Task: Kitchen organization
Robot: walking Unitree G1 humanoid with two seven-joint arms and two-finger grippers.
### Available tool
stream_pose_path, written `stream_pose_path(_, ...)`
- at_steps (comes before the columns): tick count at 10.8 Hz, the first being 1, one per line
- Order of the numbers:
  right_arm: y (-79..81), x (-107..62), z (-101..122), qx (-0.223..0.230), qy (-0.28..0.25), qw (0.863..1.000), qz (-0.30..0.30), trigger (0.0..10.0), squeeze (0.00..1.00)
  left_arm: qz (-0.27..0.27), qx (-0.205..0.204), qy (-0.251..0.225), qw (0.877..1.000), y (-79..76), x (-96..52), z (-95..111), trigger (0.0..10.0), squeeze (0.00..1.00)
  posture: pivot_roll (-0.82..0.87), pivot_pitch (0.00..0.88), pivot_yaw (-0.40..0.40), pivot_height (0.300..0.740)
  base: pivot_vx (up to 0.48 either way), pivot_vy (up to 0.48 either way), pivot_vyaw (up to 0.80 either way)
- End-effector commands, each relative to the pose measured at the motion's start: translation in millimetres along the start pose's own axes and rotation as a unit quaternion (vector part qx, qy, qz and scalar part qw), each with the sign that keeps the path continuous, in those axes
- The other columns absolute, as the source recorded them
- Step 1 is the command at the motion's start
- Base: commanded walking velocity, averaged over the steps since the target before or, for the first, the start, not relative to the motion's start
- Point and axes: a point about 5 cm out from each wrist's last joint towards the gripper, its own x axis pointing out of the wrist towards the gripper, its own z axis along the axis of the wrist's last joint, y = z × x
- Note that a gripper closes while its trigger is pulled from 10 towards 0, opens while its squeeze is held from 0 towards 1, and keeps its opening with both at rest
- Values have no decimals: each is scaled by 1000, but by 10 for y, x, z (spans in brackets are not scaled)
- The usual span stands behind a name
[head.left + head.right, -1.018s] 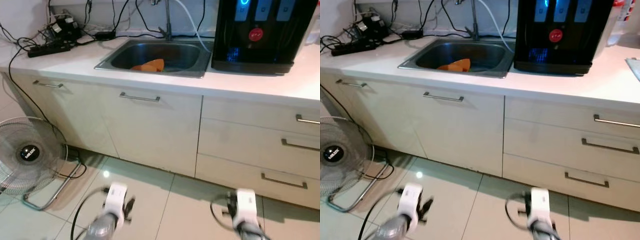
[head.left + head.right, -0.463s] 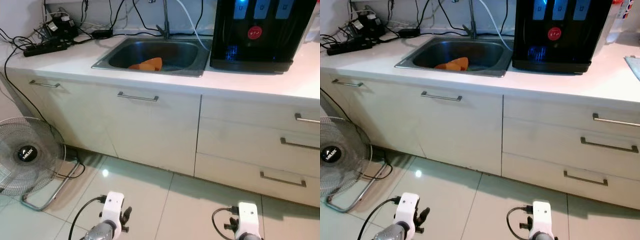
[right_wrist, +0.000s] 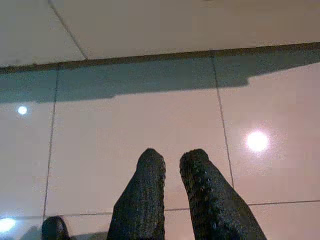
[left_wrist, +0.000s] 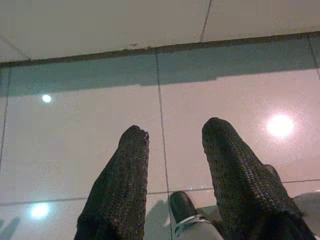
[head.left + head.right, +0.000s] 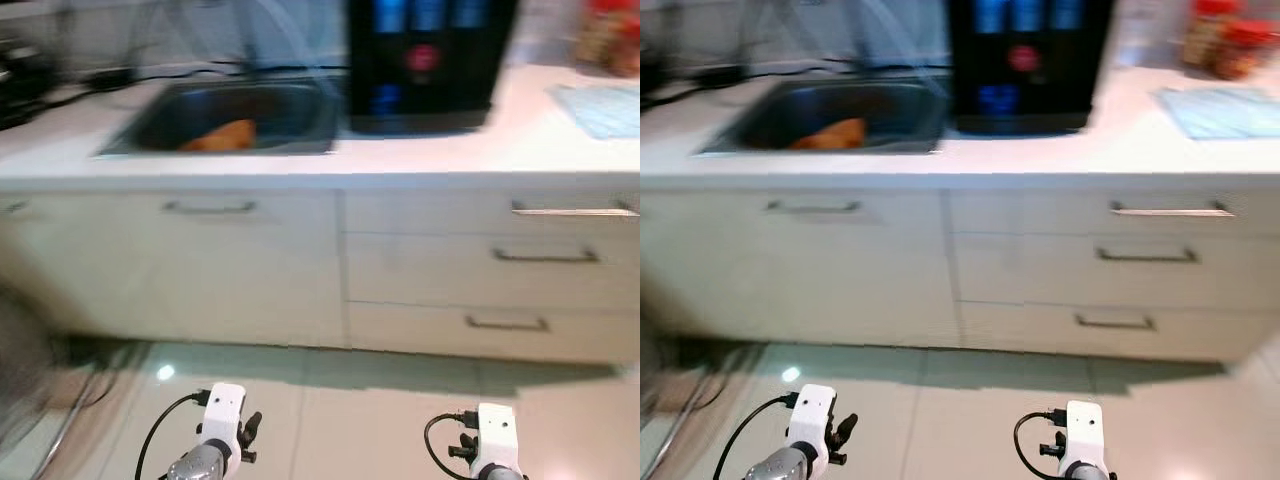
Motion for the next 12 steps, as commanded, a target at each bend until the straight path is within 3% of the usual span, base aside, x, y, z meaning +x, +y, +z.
stream_pose_path(1,50,10,12,0,4,1000,6,10000,0,8,-1,-4,1000,47,-6,14,10000,0,30,0,123,740,0,0,-763)
stream_pose_path(11,52,19,30,19,4,1000,-10,10000,0,12,15,5,1000,91,-8,15,10000,0,36,0,132,740,0,0,-751)
stream_pose_path(12,54,20,32,20,4,1000,-10,10000,0,11,21,5,1000,86,-6,16,10000,0,35,0,133,740,0,-472,-750)
